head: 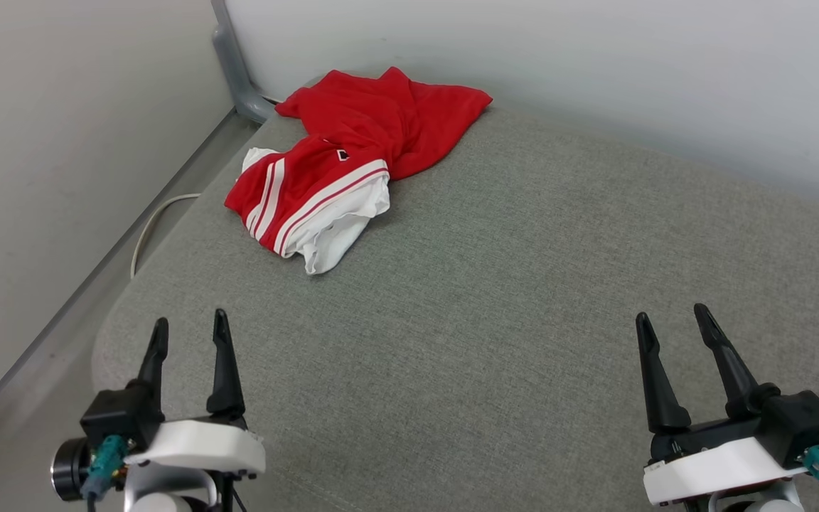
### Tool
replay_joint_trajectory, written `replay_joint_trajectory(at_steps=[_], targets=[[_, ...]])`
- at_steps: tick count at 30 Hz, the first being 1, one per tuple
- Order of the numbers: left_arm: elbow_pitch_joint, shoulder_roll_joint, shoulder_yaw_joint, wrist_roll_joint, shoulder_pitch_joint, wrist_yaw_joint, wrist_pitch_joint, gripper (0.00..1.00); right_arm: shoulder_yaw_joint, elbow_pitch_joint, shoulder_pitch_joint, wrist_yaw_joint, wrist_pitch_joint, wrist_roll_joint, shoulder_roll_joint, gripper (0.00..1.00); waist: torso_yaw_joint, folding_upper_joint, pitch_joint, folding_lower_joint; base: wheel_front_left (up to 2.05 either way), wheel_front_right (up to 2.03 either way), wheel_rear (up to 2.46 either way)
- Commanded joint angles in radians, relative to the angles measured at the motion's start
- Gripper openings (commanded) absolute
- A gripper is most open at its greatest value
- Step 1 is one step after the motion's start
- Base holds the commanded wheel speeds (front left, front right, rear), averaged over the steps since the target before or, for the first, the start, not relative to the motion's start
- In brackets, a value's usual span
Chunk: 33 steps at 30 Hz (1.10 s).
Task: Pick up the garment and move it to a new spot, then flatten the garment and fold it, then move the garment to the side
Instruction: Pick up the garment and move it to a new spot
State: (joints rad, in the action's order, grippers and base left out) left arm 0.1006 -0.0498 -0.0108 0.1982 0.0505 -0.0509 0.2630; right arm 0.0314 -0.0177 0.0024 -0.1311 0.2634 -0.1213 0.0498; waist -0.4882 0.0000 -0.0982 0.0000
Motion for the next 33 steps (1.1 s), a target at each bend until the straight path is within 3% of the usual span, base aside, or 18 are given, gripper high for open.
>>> replay_joint_trajectory(at_steps=[1,10,16,18,24,28,32,33], targets=[[0.006,-0.001,-0.016,0.009,0.036,0.021,0.003,1.00,0.004,-0.002,-0.013,0.001,0.002,0.011,0.001,1.00,0.005,0.0000,-0.005,0.0000,0.00,0.00,0.00],[0.045,-0.054,-0.144,-0.042,0.230,0.131,0.003,1.00,0.022,0.015,-0.057,0.001,0.002,0.049,0.001,1.00,0.089,0.0000,-0.074,0.0000,0.00,0.00,0.00],[0.096,-0.107,-0.208,-0.029,0.408,0.162,0.003,1.00,0.017,0.041,-0.105,0.001,0.002,0.095,0.001,1.00,0.167,0.0000,-0.176,0.0000,0.00,0.00,0.00],[0.159,-0.153,-0.226,-0.010,0.523,0.172,0.003,1.00,0.014,0.066,-0.141,0.001,0.002,0.124,0.002,1.00,0.213,0.0000,-0.247,0.0000,0.00,0.00,0.00],[0.333,-0.261,-0.147,0.046,0.711,0.179,-0.042,1.00,0.016,0.109,-0.185,0.001,0.002,0.146,0.015,1.00,0.252,0.0000,-0.334,0.0000,0.00,0.00,0.00],[0.428,-0.344,-0.040,0.178,0.817,0.180,-0.196,1.00,0.016,0.135,-0.203,0.001,0.002,0.154,0.020,1.00,0.267,0.0000,-0.376,0.0000,0.00,0.00,0.00],[0.500,-0.419,0.066,0.344,0.904,0.180,-0.434,1.00,0.013,0.156,-0.216,0.001,0.002,0.162,0.027,1.00,0.275,0.0000,-0.409,0.0000,0.00,0.00,0.00],[0.500,-0.419,0.066,0.344,0.904,0.180,-0.434,1.00,0.013,0.156,-0.216,0.001,0.002,0.162,0.027,1.00,0.275,0.0000,-0.409,0.0000,0.00,0.00,0.00]])
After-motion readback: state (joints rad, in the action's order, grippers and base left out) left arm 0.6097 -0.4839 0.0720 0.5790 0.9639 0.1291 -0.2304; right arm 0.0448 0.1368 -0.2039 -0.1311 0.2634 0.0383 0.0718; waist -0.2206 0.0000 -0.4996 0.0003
